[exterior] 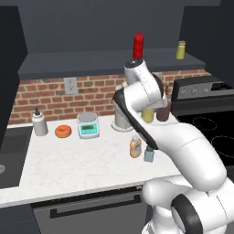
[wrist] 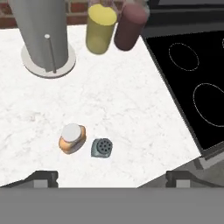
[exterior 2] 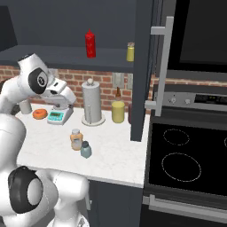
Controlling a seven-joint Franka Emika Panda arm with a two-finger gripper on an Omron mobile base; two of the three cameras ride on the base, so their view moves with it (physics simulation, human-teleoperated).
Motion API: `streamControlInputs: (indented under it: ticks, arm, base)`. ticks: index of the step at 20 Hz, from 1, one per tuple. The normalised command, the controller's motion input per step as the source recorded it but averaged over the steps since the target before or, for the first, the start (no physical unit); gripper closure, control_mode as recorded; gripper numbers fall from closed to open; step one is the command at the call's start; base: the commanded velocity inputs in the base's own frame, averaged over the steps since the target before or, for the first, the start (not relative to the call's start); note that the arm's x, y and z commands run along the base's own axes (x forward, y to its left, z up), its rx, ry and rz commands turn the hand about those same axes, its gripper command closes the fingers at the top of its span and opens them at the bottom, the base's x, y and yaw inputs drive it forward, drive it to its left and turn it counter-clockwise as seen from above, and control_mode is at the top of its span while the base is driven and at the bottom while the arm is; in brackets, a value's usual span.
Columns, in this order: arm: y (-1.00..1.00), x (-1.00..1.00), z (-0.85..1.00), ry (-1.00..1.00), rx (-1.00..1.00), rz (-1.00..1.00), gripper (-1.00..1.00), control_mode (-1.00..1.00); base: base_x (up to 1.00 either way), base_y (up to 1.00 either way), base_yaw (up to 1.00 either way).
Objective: Put the shaker and condiment bottle from the counter next to their counterparts in the cabinet.
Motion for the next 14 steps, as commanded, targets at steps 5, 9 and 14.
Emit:
streamControlInputs:
  ticks: [5, 9, 14]
  arm:
    - [0.53, 0.00, -0.14, -0.45, -0.27, -0.54, -1.00, -1.00]
    - [0.42, -0.04, -0.24, -0.58, -0.29, -0.55, -1.00, -1.00]
    - [0.56, -0.09, -0.19, -0.63, -0.21, -0.50, -1.00, -1.00]
  base:
    - [0.00, 0.00, 0.00]
    - [0.00, 0.00, 0.00]
    - [0.00, 0.00, 0.00]
